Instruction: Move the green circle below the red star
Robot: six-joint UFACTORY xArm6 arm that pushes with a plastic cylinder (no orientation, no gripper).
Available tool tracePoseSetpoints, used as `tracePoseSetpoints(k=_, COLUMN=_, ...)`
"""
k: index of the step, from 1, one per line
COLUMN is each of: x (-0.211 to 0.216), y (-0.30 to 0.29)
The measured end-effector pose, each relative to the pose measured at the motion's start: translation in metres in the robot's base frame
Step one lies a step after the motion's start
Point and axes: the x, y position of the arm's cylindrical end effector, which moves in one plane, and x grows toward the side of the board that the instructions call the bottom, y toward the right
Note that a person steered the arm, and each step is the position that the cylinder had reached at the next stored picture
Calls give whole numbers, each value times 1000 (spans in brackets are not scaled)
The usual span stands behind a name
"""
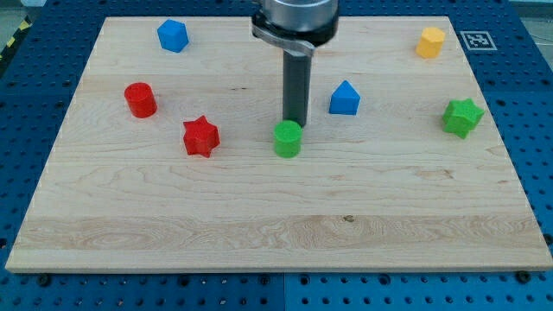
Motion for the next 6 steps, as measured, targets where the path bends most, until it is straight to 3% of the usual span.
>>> tracePoseSetpoints(k=1, x=63, y=-3)
tracePoseSetpoints(k=2, x=85, y=-6)
tracePoseSetpoints(k=3, x=75, y=22)
tracePoseSetpoints(k=4, x=94, y=51)
tracePoseSetpoints(k=5, x=124, y=14)
tracePoseSetpoints(k=6, x=121, y=-20)
